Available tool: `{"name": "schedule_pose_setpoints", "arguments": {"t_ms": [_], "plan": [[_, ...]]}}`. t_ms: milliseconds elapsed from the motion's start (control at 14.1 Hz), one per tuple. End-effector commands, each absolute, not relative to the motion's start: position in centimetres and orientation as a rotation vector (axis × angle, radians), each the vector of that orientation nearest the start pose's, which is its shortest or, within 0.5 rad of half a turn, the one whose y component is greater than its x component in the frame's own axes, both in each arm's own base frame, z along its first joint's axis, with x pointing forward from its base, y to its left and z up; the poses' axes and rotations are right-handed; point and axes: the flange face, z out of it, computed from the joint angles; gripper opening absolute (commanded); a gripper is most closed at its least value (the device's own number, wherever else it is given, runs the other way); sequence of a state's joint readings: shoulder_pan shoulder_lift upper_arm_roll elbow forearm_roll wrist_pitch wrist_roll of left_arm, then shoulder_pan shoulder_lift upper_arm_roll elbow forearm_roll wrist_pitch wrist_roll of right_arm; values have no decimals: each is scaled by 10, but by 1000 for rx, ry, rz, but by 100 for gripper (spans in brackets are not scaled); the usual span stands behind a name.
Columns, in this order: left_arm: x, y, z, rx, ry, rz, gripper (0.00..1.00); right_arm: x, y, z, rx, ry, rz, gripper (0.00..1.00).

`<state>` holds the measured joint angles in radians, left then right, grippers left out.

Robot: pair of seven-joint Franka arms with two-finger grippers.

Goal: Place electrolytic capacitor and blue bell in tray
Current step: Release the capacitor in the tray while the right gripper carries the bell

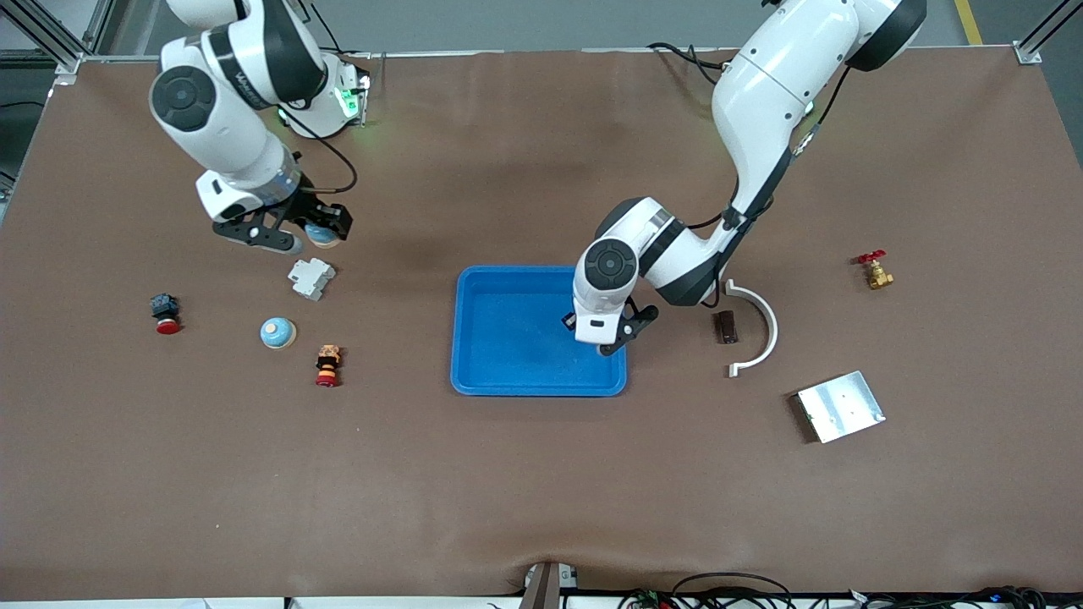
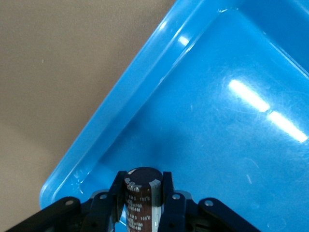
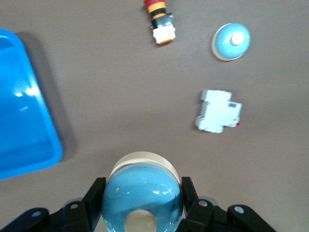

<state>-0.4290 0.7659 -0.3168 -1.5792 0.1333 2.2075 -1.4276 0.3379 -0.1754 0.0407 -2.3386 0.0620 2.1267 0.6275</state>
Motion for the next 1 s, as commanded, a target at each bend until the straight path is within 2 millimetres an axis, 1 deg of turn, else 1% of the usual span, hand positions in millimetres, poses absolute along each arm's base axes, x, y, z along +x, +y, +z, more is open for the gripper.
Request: {"name": "schedule_pose_setpoints", "arguments": {"t_ms": [0,71,142,213,285,356,427,498,640,782,854,925], "plan": [[528,-450,196,-2931,-1023,190,9,446,213,393,-3061,527,81,0],[528,-449,196,-2930,-1025,189,10,451,230,387,-3056,568,86,0],[529,-448,196,-2930,-1022,184,11,454,252,382,-3060,592,90,0],[528,-449,196,-2930,-1019,182,14,460,272,377,-3061,619,98,0],[528,-449,196,-2930,-1019,182,21,468,288,369,-3061,644,104,0],[529,-449,196,-2931,-1015,178,26,477,301,360,-3057,674,110,0],[529,-448,195,-2930,-1011,170,33,484,318,349,-3057,693,116,0],[529,-448,195,-2929,-1008,165,38,492,331,342,-3050,729,117,0],[530,-448,195,-2927,-1009,158,48,502,342,332,-3045,753,121,0],[530,-448,196,-2929,-1001,148,56,512,347,325,-3034,769,118,0],[530,-448,196,-2930,-999,148,63,515,349,320,-3024,771,109,0],[531,-448,199,-2933,-1001,144,66,518,351,314,-3013,774,98,0]]}}
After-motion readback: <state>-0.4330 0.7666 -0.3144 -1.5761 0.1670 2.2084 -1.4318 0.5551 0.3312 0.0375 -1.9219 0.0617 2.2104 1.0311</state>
